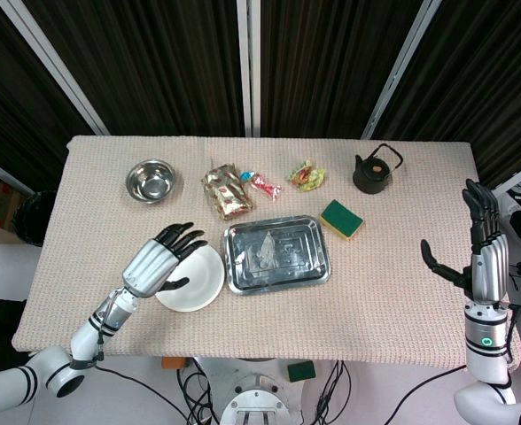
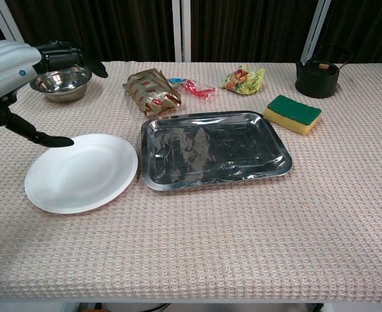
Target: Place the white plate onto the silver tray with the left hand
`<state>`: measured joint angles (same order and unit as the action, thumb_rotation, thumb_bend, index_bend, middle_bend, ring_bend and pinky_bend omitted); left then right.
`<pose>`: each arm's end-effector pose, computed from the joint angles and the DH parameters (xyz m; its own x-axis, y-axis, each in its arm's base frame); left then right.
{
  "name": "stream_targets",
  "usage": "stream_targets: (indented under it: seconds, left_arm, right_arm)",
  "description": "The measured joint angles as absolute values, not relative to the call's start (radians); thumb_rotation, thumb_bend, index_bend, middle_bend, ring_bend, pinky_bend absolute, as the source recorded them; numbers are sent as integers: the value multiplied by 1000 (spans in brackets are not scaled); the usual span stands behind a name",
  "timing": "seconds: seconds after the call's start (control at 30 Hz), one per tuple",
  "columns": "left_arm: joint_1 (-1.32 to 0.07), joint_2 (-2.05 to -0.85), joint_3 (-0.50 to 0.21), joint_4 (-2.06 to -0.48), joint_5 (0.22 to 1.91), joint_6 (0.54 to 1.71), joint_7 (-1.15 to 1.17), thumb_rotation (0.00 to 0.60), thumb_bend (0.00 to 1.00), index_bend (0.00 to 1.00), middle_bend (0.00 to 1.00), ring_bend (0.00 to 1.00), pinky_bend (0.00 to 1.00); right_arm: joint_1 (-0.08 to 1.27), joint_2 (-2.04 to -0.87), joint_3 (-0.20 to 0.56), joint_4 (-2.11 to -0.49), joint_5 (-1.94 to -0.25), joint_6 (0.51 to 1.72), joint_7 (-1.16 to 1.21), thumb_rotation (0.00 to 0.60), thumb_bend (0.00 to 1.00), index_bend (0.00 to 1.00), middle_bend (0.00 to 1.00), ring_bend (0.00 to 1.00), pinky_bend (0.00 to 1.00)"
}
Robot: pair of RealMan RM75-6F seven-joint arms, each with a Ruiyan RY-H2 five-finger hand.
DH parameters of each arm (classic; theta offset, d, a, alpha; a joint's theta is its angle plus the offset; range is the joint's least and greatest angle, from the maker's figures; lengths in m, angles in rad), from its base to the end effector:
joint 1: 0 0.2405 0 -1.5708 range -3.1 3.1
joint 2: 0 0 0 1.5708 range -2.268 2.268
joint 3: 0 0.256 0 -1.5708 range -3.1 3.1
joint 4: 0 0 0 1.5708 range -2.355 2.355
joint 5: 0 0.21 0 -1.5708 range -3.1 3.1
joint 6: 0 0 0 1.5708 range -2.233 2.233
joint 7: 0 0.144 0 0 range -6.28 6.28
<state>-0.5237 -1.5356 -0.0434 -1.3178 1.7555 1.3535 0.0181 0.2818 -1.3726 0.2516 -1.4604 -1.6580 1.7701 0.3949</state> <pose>-0.1850 0.2783 0.0173 0.3722 -0.0209 0.9279 0.7229 -0.6205 -0.3040 -0.2246 -0.2539 0.1542 -0.2193 0.3308 0.9179 -0.8754 -0.4821 -0.0354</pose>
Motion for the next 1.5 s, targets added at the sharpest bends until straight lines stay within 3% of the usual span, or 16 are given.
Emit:
stream_targets:
  seconds: [0.67, 0.87, 1.1, 1.5]
  left_arm:
    - [-525, -1512, -21, -1356, 1747, 1360, 49, 600, 56, 217, 186, 100, 199]
    - [-516, -1431, 21, -1446, 1711, 1272, 112, 600, 58, 230, 206, 101, 200]
    - [-507, -1301, 127, -1600, 1698, 1147, 171, 600, 60, 236, 216, 101, 200]
    - [-464, -1428, 136, -1416, 1744, 1208, 185, 600, 60, 263, 216, 101, 199]
  right_arm:
    - [282, -1373, 233, -1444, -1655, 1764, 411, 600, 335, 0, 0, 0, 0]
    - [272, -1362, 233, -1436, -1640, 1766, 414, 600, 335, 0, 0, 0, 0]
    - [249, -1354, 233, -1422, -1622, 1782, 442, 600, 335, 0, 0, 0, 0]
    - [224, -1337, 224, -1425, -1622, 1798, 437, 600, 335, 0, 0, 0, 0]
